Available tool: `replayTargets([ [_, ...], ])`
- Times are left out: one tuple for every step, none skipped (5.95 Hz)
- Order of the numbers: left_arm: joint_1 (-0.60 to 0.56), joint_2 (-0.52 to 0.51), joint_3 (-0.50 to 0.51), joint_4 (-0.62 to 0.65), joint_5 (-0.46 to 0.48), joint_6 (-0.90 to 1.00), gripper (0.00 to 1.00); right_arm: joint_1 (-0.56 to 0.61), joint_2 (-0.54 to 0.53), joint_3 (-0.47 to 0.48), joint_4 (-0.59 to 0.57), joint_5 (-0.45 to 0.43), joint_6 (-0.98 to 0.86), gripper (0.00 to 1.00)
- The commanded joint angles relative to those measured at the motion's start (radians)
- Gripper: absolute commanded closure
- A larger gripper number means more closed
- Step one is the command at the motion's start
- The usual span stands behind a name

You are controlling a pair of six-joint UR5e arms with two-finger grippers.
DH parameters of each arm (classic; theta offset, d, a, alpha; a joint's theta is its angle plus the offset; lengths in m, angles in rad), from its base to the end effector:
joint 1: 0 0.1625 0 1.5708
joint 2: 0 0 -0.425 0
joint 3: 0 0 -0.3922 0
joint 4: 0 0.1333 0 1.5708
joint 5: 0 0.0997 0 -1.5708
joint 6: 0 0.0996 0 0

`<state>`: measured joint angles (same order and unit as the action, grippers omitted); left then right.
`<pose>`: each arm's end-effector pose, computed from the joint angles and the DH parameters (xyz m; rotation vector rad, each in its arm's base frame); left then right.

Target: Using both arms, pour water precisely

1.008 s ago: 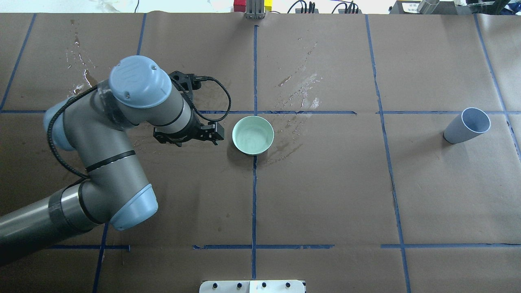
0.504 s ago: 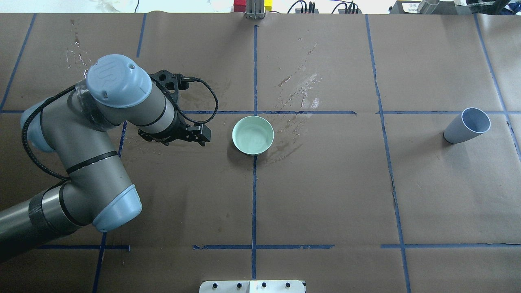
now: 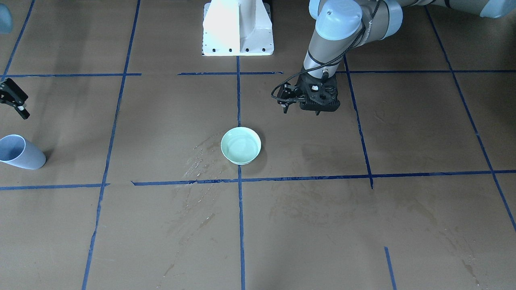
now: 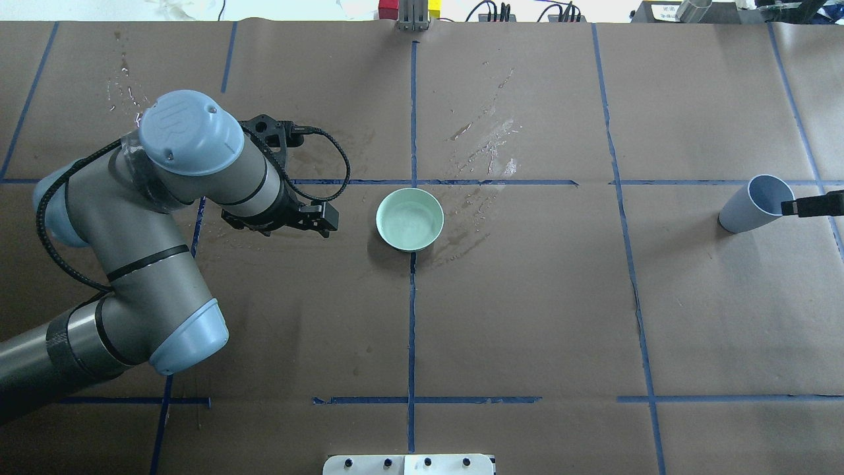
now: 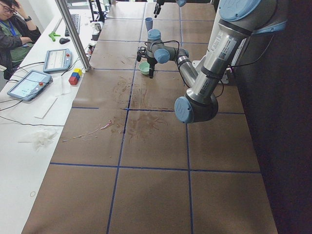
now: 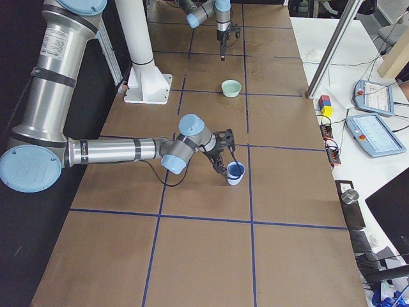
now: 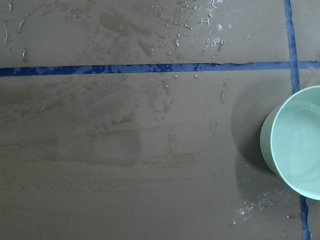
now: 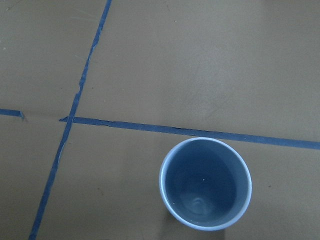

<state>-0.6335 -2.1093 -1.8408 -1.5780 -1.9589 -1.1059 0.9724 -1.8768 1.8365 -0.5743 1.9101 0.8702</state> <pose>0.4465 -0.4466 0.2343 0.1078 0.8770 0.0008 -0.1415 -0.3853 0.5563 0.4926 -0.8659 0.0868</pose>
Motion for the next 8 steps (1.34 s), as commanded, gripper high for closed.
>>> replayTargets([
  [0.000,0.000,0.002,0.000,0.000,-0.002,0.00,-0.162,-0.059,-0.005,0.100,-0.245,0.087,0.01],
  [0.002,0.000,0.003,0.000,0.000,-0.002,0.00,-0.214,-0.073,-0.023,0.137,-0.334,0.099,0.01],
  [0.003,0.000,0.003,0.000,0.000,-0.003,0.00,-0.256,-0.073,-0.080,0.199,-0.423,0.125,0.01],
  [0.006,0.000,0.003,-0.002,0.000,-0.011,0.00,-0.305,-0.065,-0.117,0.226,-0.507,0.171,0.01],
  [0.008,0.002,0.003,-0.002,0.001,-0.012,0.00,-0.357,-0.064,-0.140,0.241,-0.596,0.184,0.01],
  [0.008,0.002,0.003,-0.002,0.002,-0.014,0.00,-0.409,-0.048,-0.201,0.293,-0.690,0.199,0.01],
  [0.009,0.002,0.005,-0.002,0.002,-0.014,0.00,-0.431,-0.001,-0.288,0.348,-0.756,0.200,0.01],
  [0.009,0.002,0.005,-0.002,0.002,-0.017,0.00,-0.435,0.030,-0.340,0.381,-0.799,0.201,0.01],
])
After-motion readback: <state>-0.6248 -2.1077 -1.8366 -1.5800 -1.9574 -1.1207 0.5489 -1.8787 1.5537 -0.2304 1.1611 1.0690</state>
